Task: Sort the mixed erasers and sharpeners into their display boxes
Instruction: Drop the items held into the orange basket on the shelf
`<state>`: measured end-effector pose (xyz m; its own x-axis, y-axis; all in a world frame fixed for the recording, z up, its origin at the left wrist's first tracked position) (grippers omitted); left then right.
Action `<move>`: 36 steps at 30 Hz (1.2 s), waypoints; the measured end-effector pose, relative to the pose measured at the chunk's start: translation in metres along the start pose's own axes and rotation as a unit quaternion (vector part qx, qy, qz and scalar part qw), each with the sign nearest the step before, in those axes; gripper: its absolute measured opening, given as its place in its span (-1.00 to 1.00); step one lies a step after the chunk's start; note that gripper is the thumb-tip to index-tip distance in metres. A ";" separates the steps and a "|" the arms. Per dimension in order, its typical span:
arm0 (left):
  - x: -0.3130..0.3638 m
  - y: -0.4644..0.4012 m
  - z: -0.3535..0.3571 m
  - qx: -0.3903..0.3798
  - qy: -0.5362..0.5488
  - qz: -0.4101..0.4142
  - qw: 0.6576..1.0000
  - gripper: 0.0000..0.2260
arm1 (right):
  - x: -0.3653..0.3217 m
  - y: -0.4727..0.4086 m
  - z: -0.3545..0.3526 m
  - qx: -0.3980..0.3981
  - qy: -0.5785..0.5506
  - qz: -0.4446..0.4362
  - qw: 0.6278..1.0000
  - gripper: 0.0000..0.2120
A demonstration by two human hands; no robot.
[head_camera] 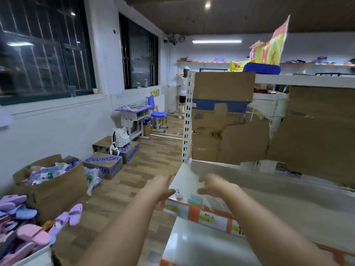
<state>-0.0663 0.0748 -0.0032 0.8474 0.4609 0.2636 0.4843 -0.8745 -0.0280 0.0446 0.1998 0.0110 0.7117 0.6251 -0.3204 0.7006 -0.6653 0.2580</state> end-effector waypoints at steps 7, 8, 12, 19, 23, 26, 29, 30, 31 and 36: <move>-0.006 -0.021 0.032 -0.031 0.063 -0.001 0.998 -0.57 | -0.001 -0.019 0.031 -0.074 0.072 0.022 0.994 -0.54; -0.005 -0.022 0.032 -0.030 0.059 -0.002 0.998 -0.59 | -0.002 -0.020 0.031 -0.074 0.085 0.018 0.993 -0.55; 0.000 -0.028 0.036 -0.019 0.069 0.008 0.997 -0.68 | -0.005 -0.026 0.036 -0.089 0.104 0.003 0.991 -0.62; 0.000 -0.027 0.032 0.016 0.098 0.043 0.994 -0.69 | -0.014 -0.023 0.024 -0.048 0.065 -0.040 0.996 -0.76; -0.005 -0.012 0.013 0.093 0.123 0.078 0.985 -0.72 | -0.028 -0.020 0.017 -0.005 0.013 -0.098 0.995 -0.75; -0.008 0.011 -0.005 0.129 0.120 0.124 0.976 -0.73 | -0.047 -0.007 0.018 0.045 0.014 -0.161 0.986 -0.79; -0.027 0.035 -0.018 0.151 0.123 0.147 0.970 -0.72 | -0.070 0.007 0.024 0.077 -0.016 -0.228 0.970 -0.84; -0.037 0.042 -0.019 0.151 0.126 0.146 0.970 -0.72 | -0.078 0.012 0.029 0.078 -0.035 -0.248 0.965 -0.84; -0.048 0.049 -0.018 0.147 0.132 0.145 0.969 -0.71 | -0.086 0.016 0.034 0.080 -0.059 -0.261 0.960 -0.82; -0.109 0.083 -0.013 0.126 0.156 0.141 0.970 -0.65 | -0.144 0.034 0.058 0.120 -0.112 -0.322 0.933 -0.72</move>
<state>-0.1210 -0.0493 -0.0220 0.8661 0.1063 0.4884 0.3136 -0.8764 -0.3655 -0.0371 0.0633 0.0129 0.1010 0.8434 -0.5278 0.9278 -0.2713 -0.2560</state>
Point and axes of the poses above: each hand's wrist, its own y-axis away from the middle knuckle, its own z-axis out of the palm, x = y × z, the point moved 10 cm from there along -y, towards the middle knuckle, and after that the axes turned 13 degrees about z, right-handed, at the moved point
